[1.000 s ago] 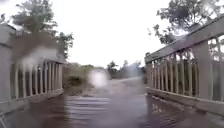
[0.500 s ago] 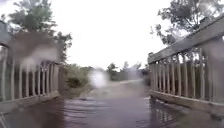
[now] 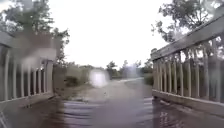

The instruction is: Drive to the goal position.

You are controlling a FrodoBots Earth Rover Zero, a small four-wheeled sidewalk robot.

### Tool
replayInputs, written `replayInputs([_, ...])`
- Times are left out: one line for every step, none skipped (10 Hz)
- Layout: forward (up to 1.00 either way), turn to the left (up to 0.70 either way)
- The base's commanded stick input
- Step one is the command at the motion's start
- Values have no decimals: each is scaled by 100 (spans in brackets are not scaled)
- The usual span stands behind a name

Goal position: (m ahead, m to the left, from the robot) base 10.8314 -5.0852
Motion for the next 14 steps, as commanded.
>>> replayInputs([45,0])
replayInputs([45,0])
replayInputs([45,0])
replayInputs([45,0])
replayInputs([45,24])
replayInputs([45,16])
replayInputs([45,0])
replayInputs([45,0])
replayInputs([45,0])
replayInputs([45,0])
replayInputs([45,0])
replayInputs([45,0])
replayInputs([45,0])
replayInputs([45,0])
